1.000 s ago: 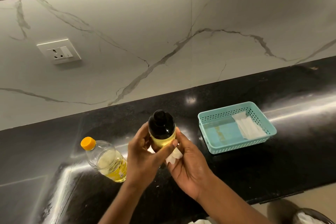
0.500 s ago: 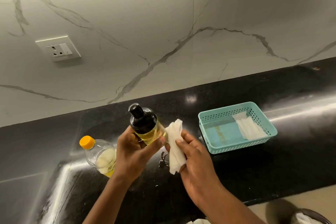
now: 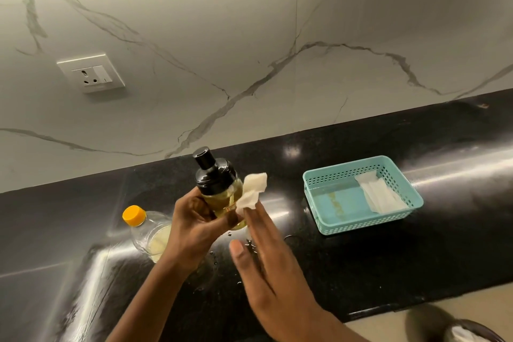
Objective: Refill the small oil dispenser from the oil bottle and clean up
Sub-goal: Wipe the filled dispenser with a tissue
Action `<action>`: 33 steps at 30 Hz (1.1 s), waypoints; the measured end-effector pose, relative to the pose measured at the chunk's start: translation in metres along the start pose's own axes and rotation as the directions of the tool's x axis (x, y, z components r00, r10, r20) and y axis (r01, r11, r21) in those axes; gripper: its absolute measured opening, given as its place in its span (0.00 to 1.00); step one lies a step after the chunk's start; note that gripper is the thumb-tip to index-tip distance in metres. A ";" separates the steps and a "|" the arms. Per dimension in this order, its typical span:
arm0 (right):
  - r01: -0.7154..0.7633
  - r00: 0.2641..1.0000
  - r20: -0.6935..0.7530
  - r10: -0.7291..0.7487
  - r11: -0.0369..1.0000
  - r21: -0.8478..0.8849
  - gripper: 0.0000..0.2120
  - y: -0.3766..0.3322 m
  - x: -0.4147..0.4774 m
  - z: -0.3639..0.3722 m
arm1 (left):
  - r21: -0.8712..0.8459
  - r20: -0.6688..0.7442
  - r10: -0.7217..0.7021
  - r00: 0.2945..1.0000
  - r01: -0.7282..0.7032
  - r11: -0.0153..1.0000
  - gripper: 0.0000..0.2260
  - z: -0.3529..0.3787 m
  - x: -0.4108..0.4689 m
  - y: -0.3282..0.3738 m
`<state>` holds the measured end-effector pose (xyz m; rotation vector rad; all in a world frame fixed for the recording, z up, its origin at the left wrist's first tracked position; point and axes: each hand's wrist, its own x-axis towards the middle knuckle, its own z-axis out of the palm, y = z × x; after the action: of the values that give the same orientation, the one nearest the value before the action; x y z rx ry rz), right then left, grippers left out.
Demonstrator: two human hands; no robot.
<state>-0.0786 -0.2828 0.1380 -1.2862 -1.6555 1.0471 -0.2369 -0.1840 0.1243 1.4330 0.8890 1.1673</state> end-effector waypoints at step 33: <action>0.311 0.933 -0.153 -0.327 0.943 -0.117 0.32 -0.002 0.036 -0.028 | -0.008 0.101 -0.009 0.995 0.010 1.000 0.27 -0.003 0.000 0.009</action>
<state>-0.0603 -0.2440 0.1530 -1.0819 -1.7236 0.6546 -0.2400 -0.1854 0.1333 1.4667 0.8189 1.0806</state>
